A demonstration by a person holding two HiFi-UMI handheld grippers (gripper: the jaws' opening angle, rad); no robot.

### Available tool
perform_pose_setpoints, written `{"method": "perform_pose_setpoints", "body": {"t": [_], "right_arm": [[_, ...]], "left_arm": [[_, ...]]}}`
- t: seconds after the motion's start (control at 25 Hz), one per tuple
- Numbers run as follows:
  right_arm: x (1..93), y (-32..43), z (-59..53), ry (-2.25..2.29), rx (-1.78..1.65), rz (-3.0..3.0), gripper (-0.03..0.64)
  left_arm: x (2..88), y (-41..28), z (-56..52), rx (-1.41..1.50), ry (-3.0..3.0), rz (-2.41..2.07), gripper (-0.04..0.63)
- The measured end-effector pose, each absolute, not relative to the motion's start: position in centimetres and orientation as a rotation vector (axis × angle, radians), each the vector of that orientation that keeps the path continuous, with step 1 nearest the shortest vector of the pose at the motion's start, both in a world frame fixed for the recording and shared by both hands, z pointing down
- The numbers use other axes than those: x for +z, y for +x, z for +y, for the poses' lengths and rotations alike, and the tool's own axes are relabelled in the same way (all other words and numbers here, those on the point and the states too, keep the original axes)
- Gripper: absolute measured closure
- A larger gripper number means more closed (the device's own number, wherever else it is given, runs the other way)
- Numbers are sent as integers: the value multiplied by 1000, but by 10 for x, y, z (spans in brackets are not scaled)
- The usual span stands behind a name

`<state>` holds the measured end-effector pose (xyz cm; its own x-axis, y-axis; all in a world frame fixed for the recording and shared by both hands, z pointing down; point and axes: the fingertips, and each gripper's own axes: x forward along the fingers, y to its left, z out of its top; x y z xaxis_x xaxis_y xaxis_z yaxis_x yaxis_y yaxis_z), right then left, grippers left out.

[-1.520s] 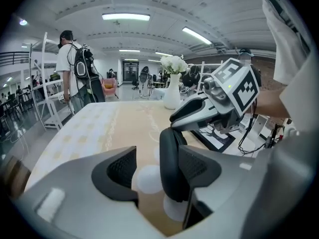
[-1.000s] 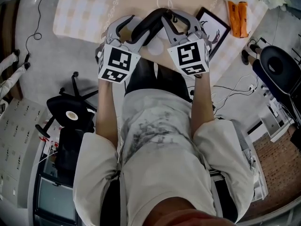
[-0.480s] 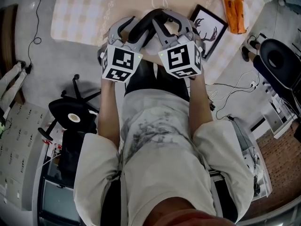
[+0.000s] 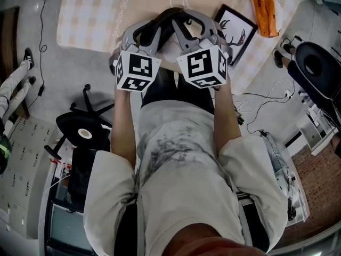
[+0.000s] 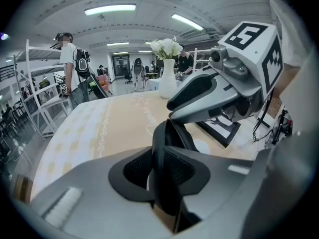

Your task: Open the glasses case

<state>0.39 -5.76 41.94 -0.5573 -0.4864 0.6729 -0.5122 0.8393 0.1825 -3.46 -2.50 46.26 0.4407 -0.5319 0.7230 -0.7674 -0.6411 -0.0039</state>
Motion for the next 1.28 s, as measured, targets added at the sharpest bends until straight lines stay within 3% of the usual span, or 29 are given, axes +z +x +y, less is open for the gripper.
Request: {"method": "perform_pose_setpoints", "body": {"t": [1.28], "right_arm": [[433, 3, -40, 736, 136, -2148, 511]], "left_arm": [[467, -46, -27, 1007, 2253, -1190, 517]]}}
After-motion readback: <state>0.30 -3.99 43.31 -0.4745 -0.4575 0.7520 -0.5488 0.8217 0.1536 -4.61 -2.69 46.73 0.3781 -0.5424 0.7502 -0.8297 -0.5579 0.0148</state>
